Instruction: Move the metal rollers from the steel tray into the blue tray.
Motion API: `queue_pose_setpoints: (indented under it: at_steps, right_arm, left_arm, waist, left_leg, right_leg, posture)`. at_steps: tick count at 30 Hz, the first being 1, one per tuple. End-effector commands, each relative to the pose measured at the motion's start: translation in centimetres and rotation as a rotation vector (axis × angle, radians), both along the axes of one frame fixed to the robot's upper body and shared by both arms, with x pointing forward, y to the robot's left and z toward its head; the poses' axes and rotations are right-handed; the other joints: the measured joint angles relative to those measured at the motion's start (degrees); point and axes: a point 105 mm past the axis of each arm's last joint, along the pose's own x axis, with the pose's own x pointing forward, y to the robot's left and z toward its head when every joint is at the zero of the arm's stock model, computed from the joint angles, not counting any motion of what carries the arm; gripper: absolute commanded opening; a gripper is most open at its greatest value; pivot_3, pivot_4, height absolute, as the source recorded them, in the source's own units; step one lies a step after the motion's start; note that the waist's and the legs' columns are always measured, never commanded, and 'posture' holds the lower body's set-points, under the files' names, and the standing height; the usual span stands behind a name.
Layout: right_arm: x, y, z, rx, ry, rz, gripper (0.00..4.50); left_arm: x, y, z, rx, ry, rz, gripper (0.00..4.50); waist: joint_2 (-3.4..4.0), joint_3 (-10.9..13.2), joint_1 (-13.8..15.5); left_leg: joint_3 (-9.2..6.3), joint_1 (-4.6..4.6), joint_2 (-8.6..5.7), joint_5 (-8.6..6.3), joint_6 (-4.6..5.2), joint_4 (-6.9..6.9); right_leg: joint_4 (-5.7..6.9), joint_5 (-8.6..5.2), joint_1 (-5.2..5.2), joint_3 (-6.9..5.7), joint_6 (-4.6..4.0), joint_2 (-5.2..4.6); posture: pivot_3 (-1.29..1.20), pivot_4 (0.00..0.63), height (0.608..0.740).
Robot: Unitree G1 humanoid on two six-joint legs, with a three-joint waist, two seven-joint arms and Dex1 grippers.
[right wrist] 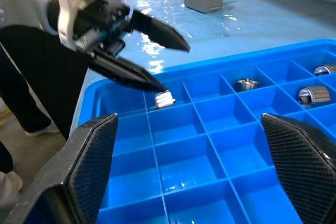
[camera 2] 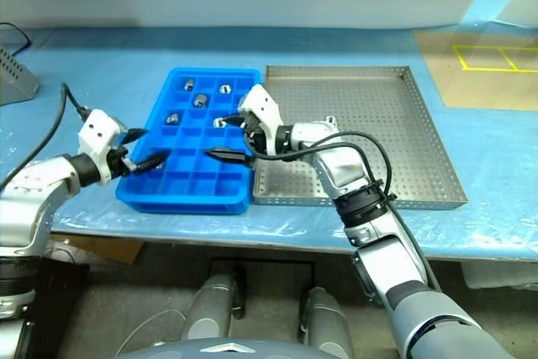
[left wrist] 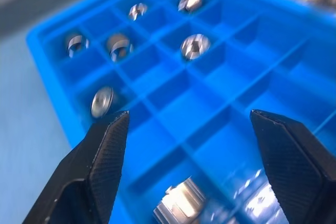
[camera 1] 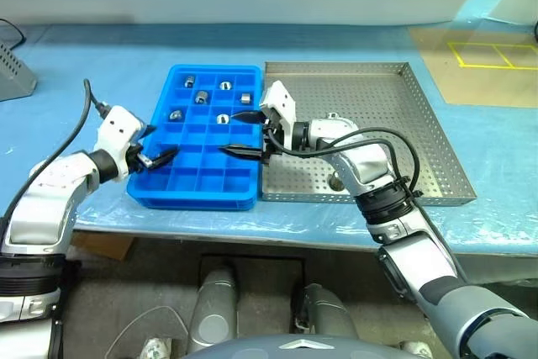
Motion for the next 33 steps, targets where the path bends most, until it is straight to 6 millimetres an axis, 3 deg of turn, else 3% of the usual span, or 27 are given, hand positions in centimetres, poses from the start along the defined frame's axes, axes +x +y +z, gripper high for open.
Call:
queue_pose_setpoints:
  at_steps: [1,5,10,15,19,24,28,33]
  right_arm:
    - [0.0,-1.0,1.4,0.033,-0.049,-0.026,4.50]
    - [1.3,-3.9,2.4,0.049,-0.053,-0.132,4.50]
    - [2.6,-9.3,3.3,0.040,-0.079,-0.308,4.50]
    - [2.2,-13.2,3.2,0.010,-0.092,-0.436,4.50]
    - [1.6,-14.1,3.1,0.012,-0.095,-0.493,4.50]
    - [1.0,-14.7,2.9,0.018,-0.094,-0.550,4.50]
    - [0.5,-15.1,2.6,0.011,-0.091,-0.580,4.50]
    - [0.4,-15.5,2.5,0.015,-0.094,-0.617,4.50]
  left_arm:
    - [0.0,-1.3,2.5,-0.019,-0.079,-0.053,3.86]
    - [0.6,-3.6,3.7,-0.020,-0.113,-0.143,3.86]
    - [2.2,-7.2,3.8,0.003,-0.117,-0.297,3.86]
    - [4.2,-12.6,2.7,0.012,-0.105,-0.463,3.86]
    - [5.9,-16.4,1.7,0.047,-0.105,-0.532,3.86]
    - [8.9,-18.8,0.5,0.097,-0.064,-0.489,3.86]
    - [9.4,-20.0,-0.2,0.143,-0.007,-0.522,3.86]
    - [8.6,-20.8,-1.7,0.230,0.089,-0.620,3.86]
  waist:
    - [0.00,0.00,-0.02]
    - [-0.01,0.00,0.05]
    - [-0.02,-0.01,0.04]
    - [-0.02,-0.03,-1.01]
    - [-0.02,-0.03,-2.84]
    - [-0.02,-0.03,-4.85]
    - [-0.02,-0.03,-5.54]
    - [-0.01,-0.03,-6.10]
  left_leg:
    - [0.00,0.00,0.00,0.01,-0.02,0.00]
    - [0.00,0.00,-0.01,0.04,-0.06,0.02]
    - [0.00,0.00,-0.04,0.04,-0.04,0.18]
    - [0.01,-0.01,-0.06,0.01,0.02,0.30]
    - [0.02,-0.06,-0.03,-0.11,0.24,0.54]
    - [0.03,-0.09,-0.04,-0.21,0.40,0.77]
    - [0.03,-0.08,-0.07,-0.31,0.71,0.83]
    - [0.04,-0.09,-0.09,-0.37,1.00,0.91]
  right_leg:
    - [0.02,0.00,0.00,0.00,0.00,0.00]
    - [0.05,0.00,0.02,0.00,0.00,0.00]
    - [0.05,0.03,0.11,0.04,0.04,-0.01]
    - [0.04,0.08,0.15,0.09,0.12,0.00]
    - [0.06,0.09,0.15,0.11,0.14,0.01]
    - [0.10,0.12,0.20,0.14,0.18,0.01]
    - [0.04,0.14,0.27,0.15,0.21,0.00]
    - [0.00,0.15,0.34,0.15,0.22,-0.04]
  posture:
    - [0.12,0.150,0.740]
    - [0.10,0.150,0.740]
    - [0.01,0.150,0.740]
    - [-0.09,0.150,0.740]
    - [-0.16,0.150,0.740]
    - [-0.23,0.150,0.740]
    - [-0.26,0.150,0.740]
    - [-0.28,0.150,0.740]
